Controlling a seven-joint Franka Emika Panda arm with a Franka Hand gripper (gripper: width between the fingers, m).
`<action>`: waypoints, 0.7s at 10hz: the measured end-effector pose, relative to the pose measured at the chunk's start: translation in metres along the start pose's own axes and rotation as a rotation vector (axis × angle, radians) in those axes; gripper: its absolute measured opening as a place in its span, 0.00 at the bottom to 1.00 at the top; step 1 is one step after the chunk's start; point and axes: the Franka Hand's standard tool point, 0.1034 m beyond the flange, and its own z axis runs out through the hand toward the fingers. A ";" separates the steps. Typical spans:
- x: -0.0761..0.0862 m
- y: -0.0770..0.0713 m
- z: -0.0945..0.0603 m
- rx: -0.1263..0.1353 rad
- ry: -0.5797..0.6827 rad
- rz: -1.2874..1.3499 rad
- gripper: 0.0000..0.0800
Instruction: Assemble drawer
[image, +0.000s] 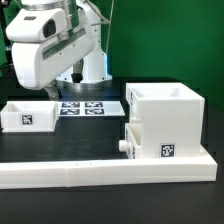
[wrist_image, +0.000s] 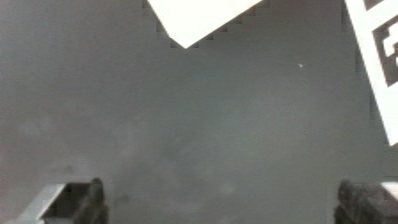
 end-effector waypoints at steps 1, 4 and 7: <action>-0.001 -0.001 0.001 0.002 -0.001 0.097 0.81; -0.023 -0.013 0.014 -0.084 0.029 0.448 0.81; -0.043 -0.025 0.035 -0.074 0.051 0.769 0.81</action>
Offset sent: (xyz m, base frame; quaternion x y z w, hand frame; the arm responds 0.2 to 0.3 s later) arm -0.0466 -0.0291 -0.0113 -0.0833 -0.0270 0.2808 0.9558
